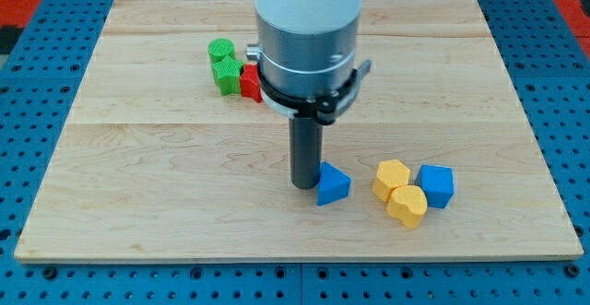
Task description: Push the green star up a bit
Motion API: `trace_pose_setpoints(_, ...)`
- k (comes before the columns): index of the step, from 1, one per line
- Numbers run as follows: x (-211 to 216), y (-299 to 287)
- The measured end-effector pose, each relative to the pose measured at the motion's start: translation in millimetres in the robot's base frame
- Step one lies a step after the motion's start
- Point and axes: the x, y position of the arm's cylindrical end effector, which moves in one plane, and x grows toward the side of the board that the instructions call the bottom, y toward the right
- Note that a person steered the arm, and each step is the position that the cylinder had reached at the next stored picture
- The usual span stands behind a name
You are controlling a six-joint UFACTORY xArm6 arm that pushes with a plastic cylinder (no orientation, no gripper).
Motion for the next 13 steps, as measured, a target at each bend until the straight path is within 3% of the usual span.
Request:
trace_pose_setpoints(2,4,50)
trace_pose_setpoints(6,-31,33)
trace_pose_setpoints(8,-68,36)
trace_pose_setpoints(10,-69,30)
trace_pose_setpoints(11,-54,-23)
trace_pose_setpoints(12,-72,-103)
trace_pose_setpoints(13,-109,-140)
